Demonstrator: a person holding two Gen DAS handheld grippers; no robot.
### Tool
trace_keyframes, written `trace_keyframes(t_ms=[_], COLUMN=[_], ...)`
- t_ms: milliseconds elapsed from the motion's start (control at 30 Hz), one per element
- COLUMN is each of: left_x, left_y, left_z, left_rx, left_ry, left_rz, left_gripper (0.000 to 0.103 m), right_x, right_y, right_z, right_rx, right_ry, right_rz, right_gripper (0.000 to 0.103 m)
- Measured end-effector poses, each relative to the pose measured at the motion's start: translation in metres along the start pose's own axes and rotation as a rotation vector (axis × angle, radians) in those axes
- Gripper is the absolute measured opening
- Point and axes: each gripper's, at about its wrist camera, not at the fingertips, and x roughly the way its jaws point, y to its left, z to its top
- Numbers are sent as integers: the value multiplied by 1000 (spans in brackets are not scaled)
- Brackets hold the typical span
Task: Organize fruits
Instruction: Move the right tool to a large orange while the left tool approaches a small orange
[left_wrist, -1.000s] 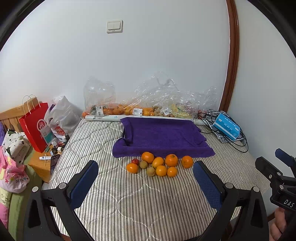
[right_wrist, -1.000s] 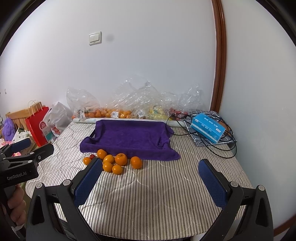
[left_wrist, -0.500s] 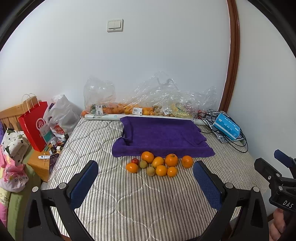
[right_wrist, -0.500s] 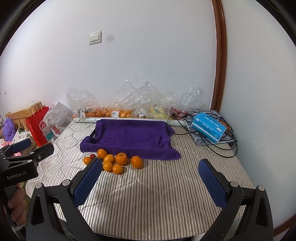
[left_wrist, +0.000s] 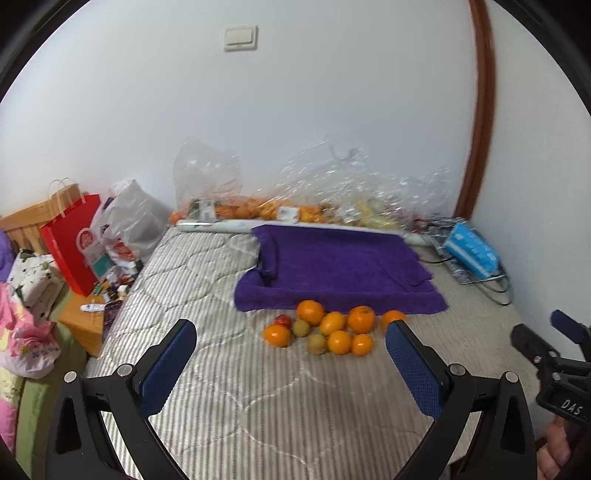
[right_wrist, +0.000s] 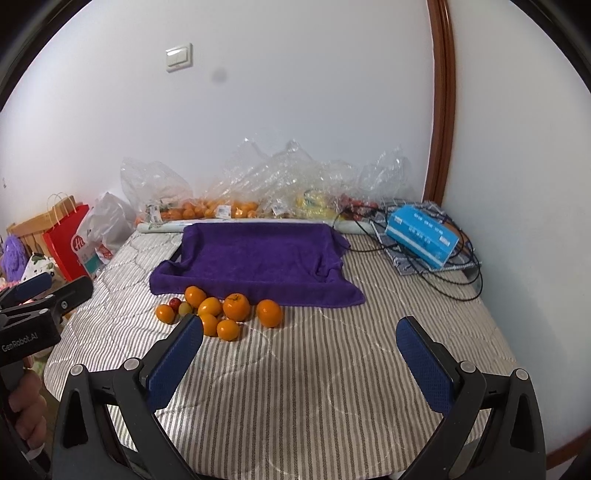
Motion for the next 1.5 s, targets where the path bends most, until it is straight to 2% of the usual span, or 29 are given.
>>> trace_keyframes(t_ms=[167,400,567,767,900,1100,1167,1333,1433,1500], left_x=[23,55,79,116,132,149,153,160,166,172], left_y=[11,22,28,41,49,54,54,51,52,54], left_z=[-7,-17,-22,-27,-32,-34,-35,-36,-39,-39], left_rx=[-11,-33,-18,-34,-42,-48,-38,0,3,-6], left_ry=[29,75,101,180,202,224,223,223,235,246], left_rz=[-32,-60,-41,-41,-50,-52,-60,-86,-114,-129], left_gripper=[103,103,102,99,97,97,97,95,94,88], right_x=[22,54,85,124,148,170,177,202,214,221], right_y=[-2,-1,1,4,7,16,20,23,23,25], right_z=[-4,-13,-20,-27,-27,-27,-26,-24,-26,-27], right_rx=[10,-19,-31,-34,-39,-78,-85,-52,-33,-41], right_ry=[41,71,115,176,207,191,200,248,268,276], right_rz=[-32,9,29,49,85,94,111,134,157,167], right_gripper=[103,103,102,100,90,89,86,66,59,57])
